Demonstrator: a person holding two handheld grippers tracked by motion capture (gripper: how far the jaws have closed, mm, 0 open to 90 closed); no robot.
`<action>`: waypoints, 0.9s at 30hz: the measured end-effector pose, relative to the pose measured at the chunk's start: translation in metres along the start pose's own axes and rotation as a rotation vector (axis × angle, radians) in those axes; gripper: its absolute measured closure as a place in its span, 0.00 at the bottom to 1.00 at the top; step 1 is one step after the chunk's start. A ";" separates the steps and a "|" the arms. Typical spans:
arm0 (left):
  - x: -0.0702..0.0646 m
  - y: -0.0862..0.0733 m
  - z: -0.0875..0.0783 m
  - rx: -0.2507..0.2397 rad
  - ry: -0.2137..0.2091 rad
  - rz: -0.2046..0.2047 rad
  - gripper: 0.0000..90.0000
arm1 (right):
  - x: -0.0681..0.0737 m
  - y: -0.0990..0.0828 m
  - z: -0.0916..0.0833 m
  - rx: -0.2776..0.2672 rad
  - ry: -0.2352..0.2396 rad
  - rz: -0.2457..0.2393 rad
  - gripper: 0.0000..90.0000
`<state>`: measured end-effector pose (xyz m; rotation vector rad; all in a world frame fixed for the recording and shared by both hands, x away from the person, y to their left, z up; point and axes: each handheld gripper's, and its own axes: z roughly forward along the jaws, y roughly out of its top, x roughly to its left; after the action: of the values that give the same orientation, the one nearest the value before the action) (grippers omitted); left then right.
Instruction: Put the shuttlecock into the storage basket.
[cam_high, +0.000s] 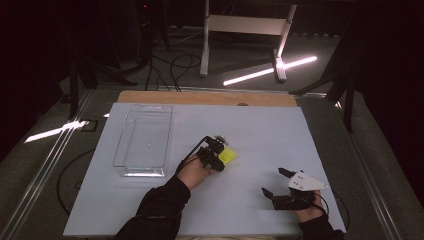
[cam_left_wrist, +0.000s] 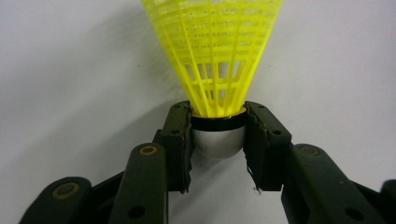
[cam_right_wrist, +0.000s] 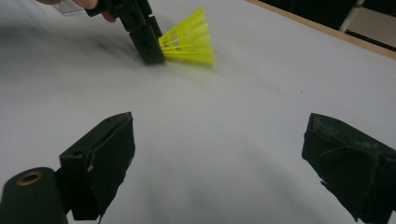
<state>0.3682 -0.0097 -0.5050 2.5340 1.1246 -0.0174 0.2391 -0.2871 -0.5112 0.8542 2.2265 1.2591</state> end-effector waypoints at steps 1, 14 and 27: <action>0.000 0.000 0.000 0.002 0.004 0.005 0.72 | 0.000 0.000 0.000 -0.001 0.000 0.001 0.10; 0.000 0.005 -0.019 0.018 -0.043 0.099 0.73 | 0.000 0.001 -0.001 -0.004 0.000 0.007 0.11; 0.009 0.009 -0.056 0.004 -0.091 0.167 0.73 | 0.000 0.001 -0.001 -0.010 -0.004 0.011 0.11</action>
<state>0.3733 0.0098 -0.4512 2.5943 0.8767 -0.0903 0.2387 -0.2880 -0.5101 0.8655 2.2132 1.2719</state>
